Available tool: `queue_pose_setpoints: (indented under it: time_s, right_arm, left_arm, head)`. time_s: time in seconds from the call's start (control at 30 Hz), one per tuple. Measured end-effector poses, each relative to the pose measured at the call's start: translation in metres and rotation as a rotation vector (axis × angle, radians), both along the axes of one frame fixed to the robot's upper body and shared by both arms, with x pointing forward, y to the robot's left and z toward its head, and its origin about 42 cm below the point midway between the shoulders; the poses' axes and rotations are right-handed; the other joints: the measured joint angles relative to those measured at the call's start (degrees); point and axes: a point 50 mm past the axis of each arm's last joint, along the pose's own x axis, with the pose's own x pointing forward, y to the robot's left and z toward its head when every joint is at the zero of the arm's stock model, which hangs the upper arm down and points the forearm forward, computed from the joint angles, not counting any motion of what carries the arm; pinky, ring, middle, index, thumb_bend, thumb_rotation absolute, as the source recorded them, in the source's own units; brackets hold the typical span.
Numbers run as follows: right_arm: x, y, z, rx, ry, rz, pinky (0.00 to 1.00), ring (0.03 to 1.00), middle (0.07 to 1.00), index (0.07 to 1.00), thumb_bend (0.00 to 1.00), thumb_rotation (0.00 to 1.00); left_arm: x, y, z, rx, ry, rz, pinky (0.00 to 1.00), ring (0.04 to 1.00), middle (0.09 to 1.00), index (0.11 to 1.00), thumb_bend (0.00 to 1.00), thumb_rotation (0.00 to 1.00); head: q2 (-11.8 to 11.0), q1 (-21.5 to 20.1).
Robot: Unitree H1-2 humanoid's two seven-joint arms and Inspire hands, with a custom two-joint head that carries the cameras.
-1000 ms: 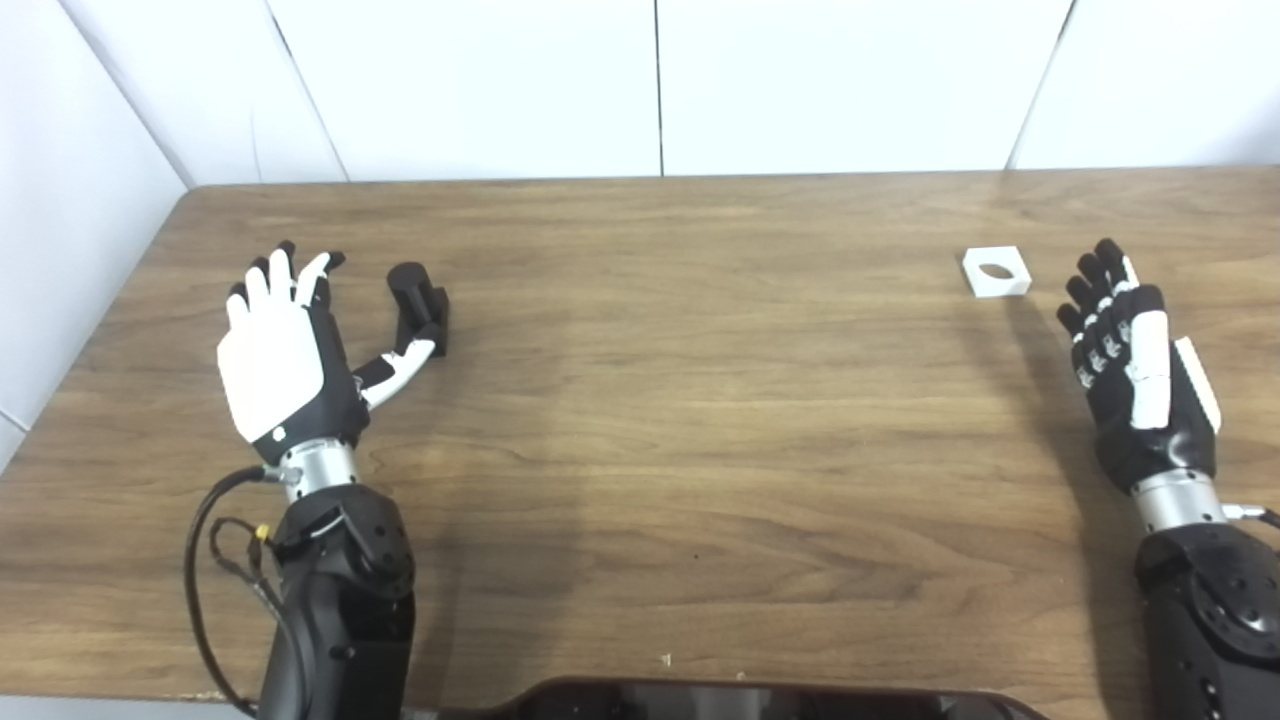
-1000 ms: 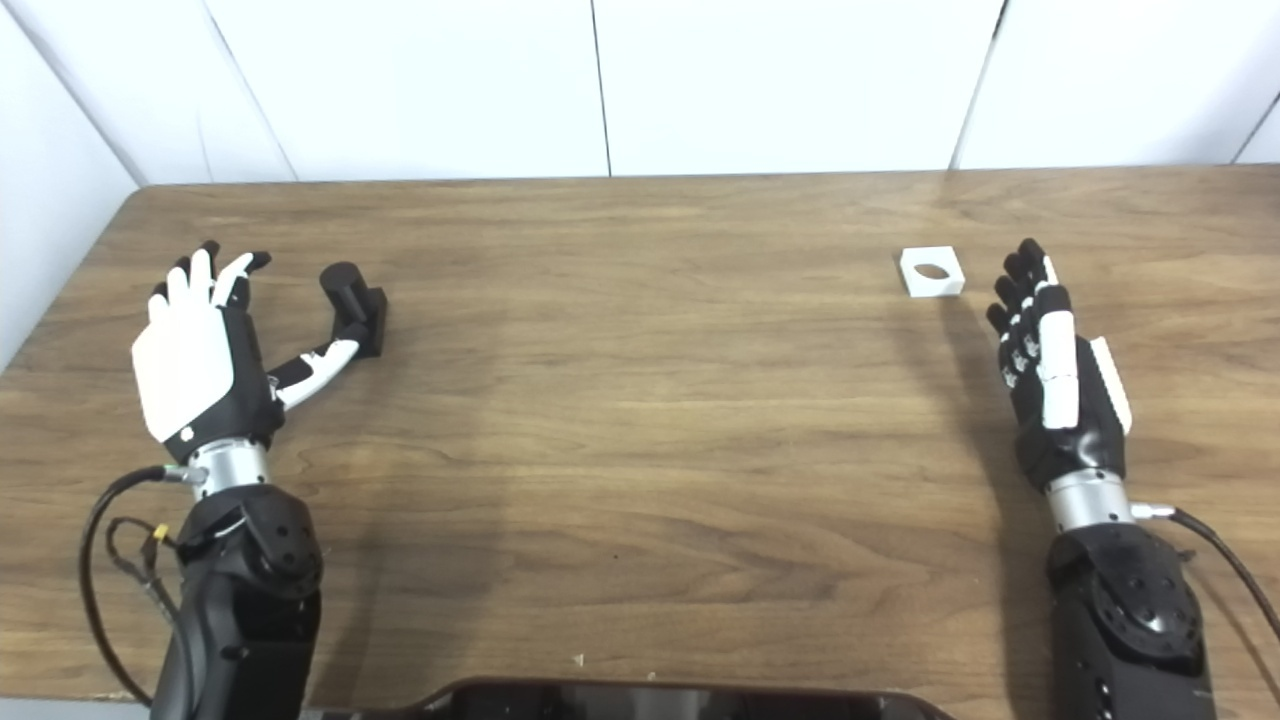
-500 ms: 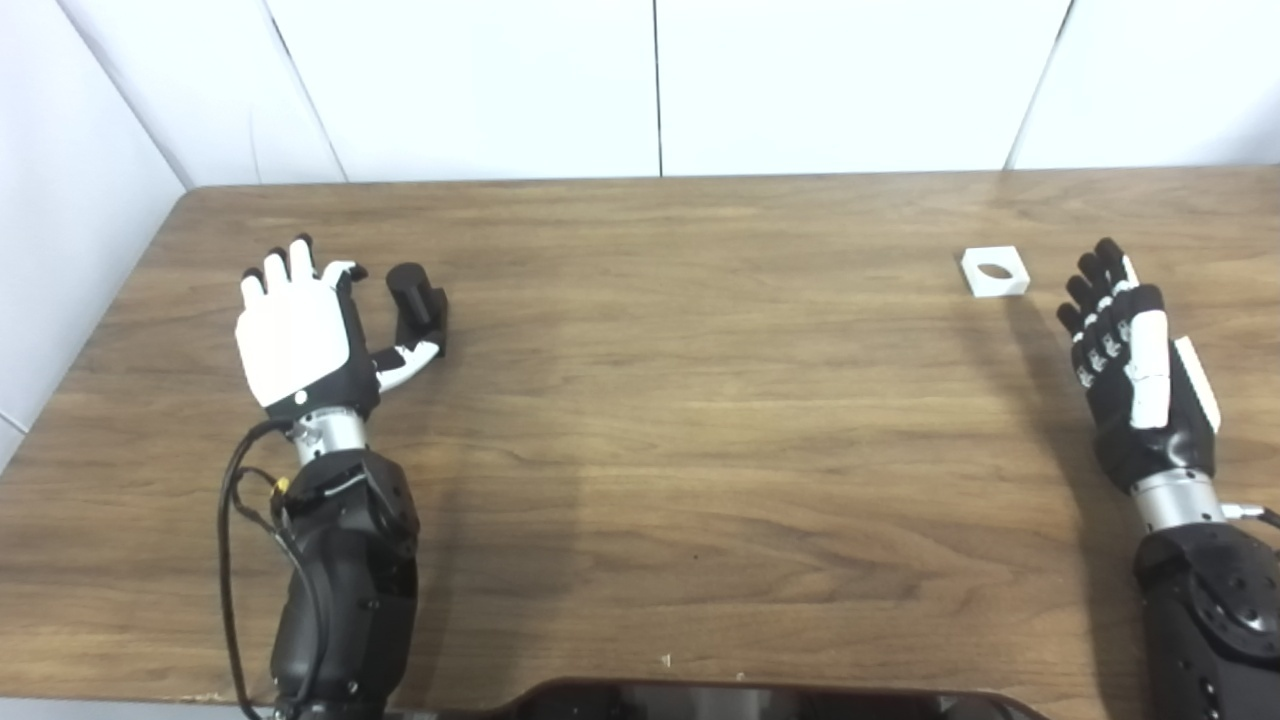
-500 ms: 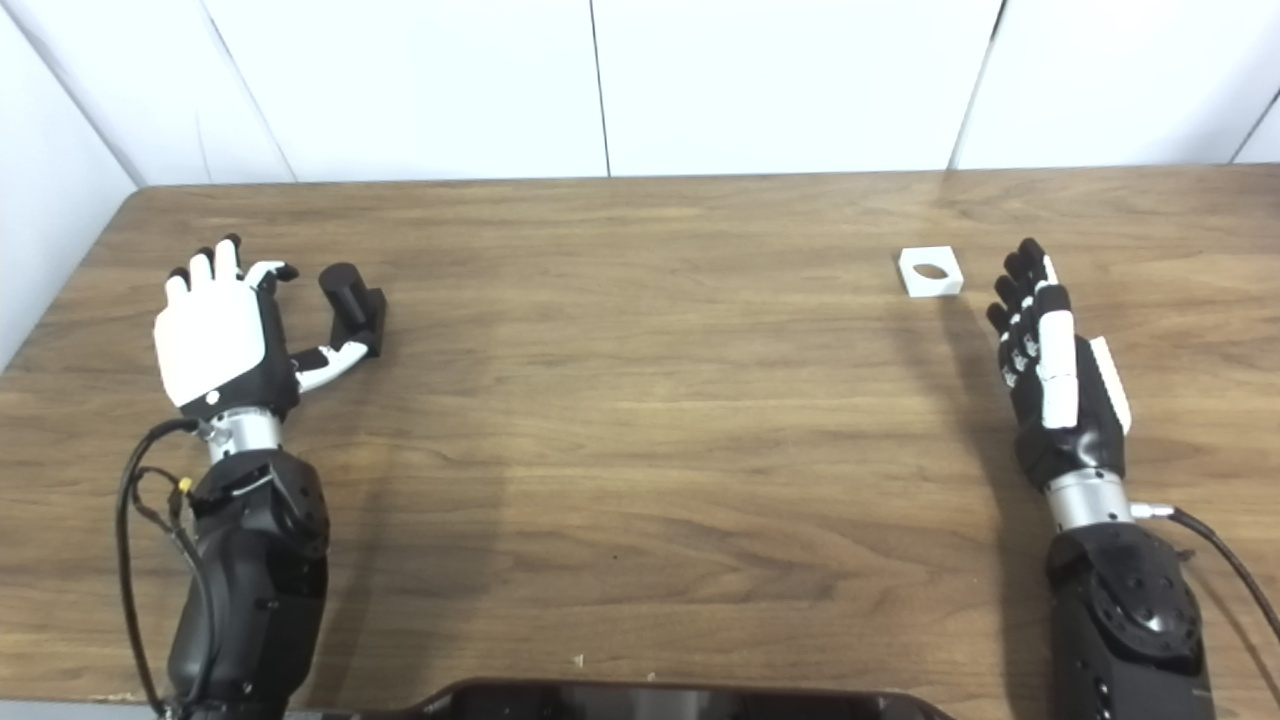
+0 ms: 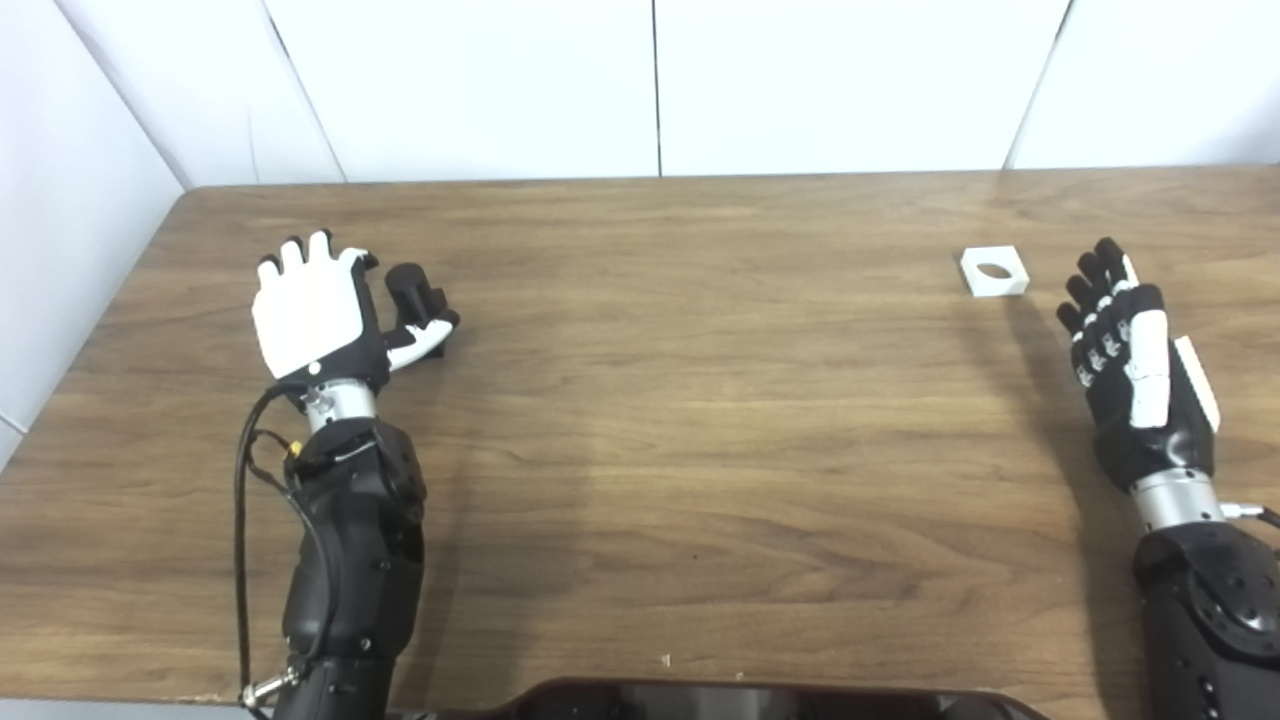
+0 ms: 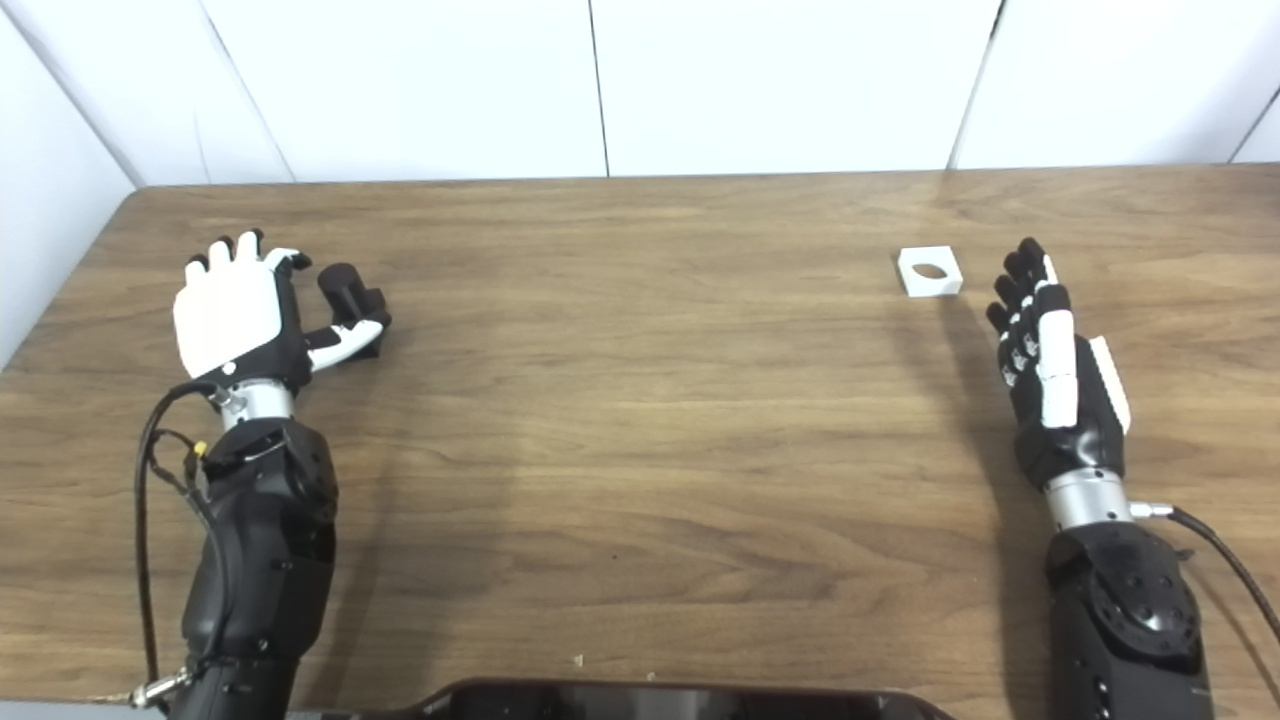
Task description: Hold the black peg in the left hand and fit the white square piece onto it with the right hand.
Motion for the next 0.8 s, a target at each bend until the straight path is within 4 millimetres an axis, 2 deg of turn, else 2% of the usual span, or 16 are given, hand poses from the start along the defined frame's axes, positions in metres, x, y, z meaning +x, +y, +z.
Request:
queue_pose_setpoints:
  time_s: [0.27, 0.63, 0.8]
  right_arm:
    - [0.000, 0.000, 0.000, 0.001, 0.000, 0.001, 1.00, 1.000, 1.000, 1.000, 0.58, 1.00]
    - [0.000, 0.000, 0.000, 0.002, 0.000, 0.007, 1.00, 1.000, 1.000, 1.000, 0.61, 1.00]
    - [0.000, 0.000, 0.000, 0.003, 0.000, 0.007, 1.00, 1.000, 1.000, 1.000, 0.60, 1.00]
  left_arm:
    - [0.006, -0.005, -0.003, -0.026, 0.031, 0.003, 1.00, 1.000, 0.976, 0.765, 0.72, 0.57]
    - [0.008, -0.002, -0.015, -0.020, 0.093, 0.018, 1.00, 1.000, 0.964, 0.729, 0.74, 0.61]
    - [0.009, -0.001, -0.020, -0.017, 0.119, 0.024, 1.00, 1.000, 0.954, 0.692, 0.73, 0.57]
  head:
    - [-0.09, 0.00]
    - [0.35, 0.18]
    - [0.53, 0.35]
